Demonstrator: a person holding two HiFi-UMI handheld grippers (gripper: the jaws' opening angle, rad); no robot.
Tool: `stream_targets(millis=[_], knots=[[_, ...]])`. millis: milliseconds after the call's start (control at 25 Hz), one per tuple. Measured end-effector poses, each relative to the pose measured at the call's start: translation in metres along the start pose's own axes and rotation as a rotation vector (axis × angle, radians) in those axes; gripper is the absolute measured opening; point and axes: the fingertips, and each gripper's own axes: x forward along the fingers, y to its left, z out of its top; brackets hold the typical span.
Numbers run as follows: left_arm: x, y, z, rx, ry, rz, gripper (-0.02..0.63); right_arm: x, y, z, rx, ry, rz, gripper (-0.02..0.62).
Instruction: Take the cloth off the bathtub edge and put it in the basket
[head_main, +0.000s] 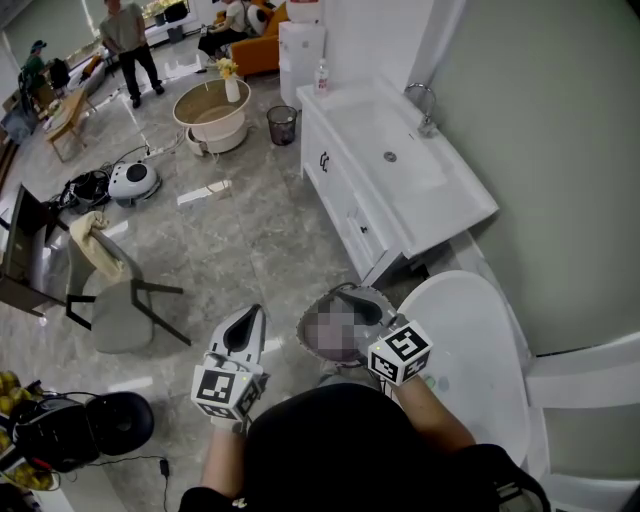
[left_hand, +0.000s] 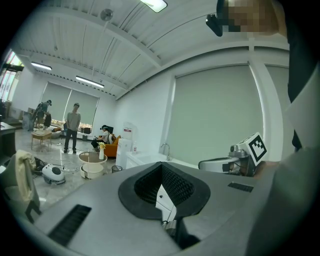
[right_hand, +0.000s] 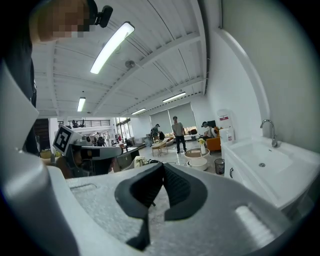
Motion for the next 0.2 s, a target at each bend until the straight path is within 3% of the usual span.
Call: stream_targets(millis=[200], knots=[[0.0008, -0.0006, -0.0031, 0.015, 0.009, -0.011, 0.006, -0.0001, 0.0024, -0.0021, 0.0, 0.005, 0.002, -0.003]])
